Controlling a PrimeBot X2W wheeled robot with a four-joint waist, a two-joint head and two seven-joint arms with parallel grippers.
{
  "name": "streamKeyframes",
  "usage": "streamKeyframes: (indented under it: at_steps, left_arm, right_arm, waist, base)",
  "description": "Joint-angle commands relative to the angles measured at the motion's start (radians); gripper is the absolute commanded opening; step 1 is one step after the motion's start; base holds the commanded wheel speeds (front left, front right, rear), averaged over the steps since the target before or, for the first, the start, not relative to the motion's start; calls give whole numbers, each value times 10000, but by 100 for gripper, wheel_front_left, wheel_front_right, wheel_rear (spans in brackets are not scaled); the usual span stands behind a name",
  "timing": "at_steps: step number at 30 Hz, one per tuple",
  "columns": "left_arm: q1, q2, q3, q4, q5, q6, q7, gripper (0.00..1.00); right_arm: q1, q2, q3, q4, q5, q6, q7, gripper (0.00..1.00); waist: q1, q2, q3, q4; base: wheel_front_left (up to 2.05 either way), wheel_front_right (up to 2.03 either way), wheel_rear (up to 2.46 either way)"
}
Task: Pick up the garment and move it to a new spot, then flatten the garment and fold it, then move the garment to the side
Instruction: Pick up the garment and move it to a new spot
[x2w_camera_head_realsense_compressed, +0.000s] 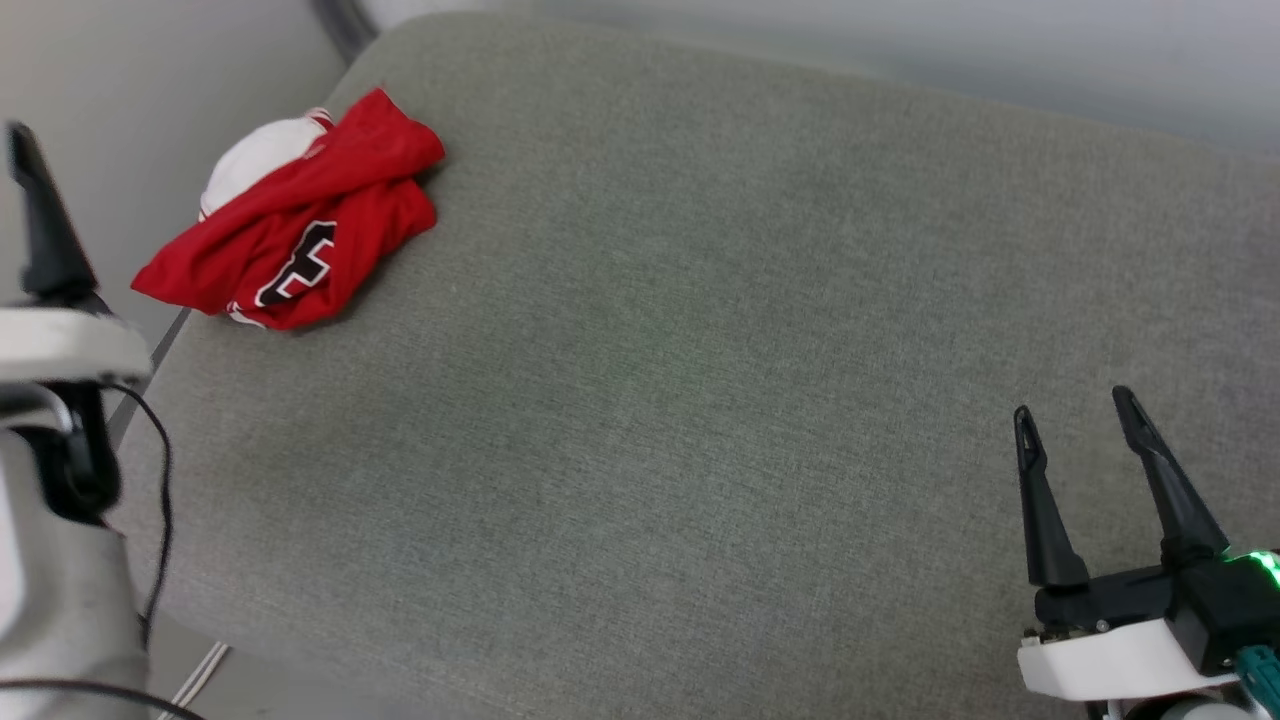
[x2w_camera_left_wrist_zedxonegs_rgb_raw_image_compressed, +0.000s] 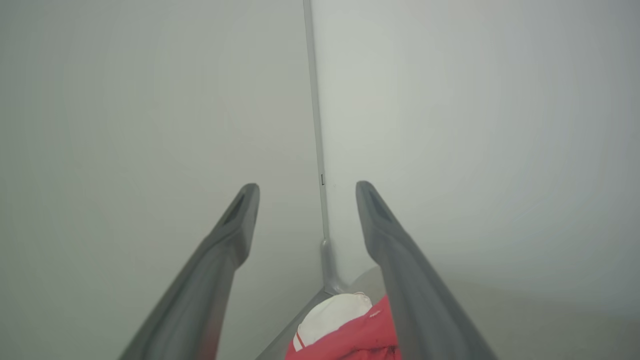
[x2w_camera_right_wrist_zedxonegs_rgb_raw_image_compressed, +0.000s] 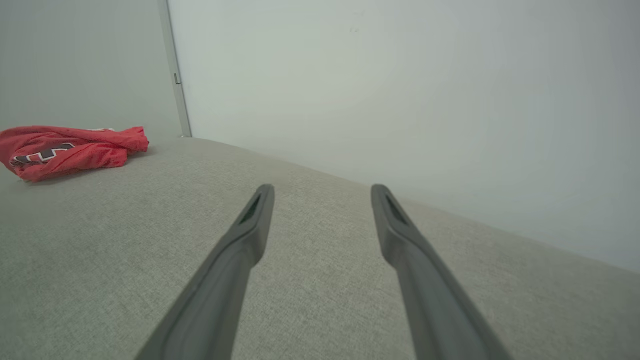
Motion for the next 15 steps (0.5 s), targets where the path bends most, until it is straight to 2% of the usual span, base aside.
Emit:
streamKeyframes:
  at_steps: [1, 5, 8, 12, 15]
  left_arm:
    - [-393, 183, 81, 114, -44, -71, -28, 100]
    - [-2056, 977, 291, 1110, -439, -305, -26, 100]
    - [-3132, 1840, 201, 2011, -750, -471, 53, 100]
    - [-4285, 2738, -371, 3263, -1229, -565, 710, 100]
    - [-4756, 3136, -1271, 3906, -2113, -564, 1470, 100]
  right_arm:
    - [-196, -13, -40, -106, -90, -3, -21, 100]
    - [-478, -13, -180, -521, -467, -3, -21, 100]
    - [-704, -13, -203, -876, -775, -3, -19, 100]
    - [-928, -15, -365, -1342, -1053, -3, -21, 100]
    - [-994, -17, -452, -1625, -1086, -3, -21, 100]
  waist:
    - [-1, -1, 728, -279]
    - [-1, -1, 1556, -406]
    - [-1, -1, 2129, -508]
    - [-1, -1, 2726, -586]
    - [-1, -1, 3042, -632]
  base:
    - [0, 0, 0]
    - [0, 0, 0]
    - [0, 0, 0]
    - [0, 0, 0]
    - [0, 0, 0]
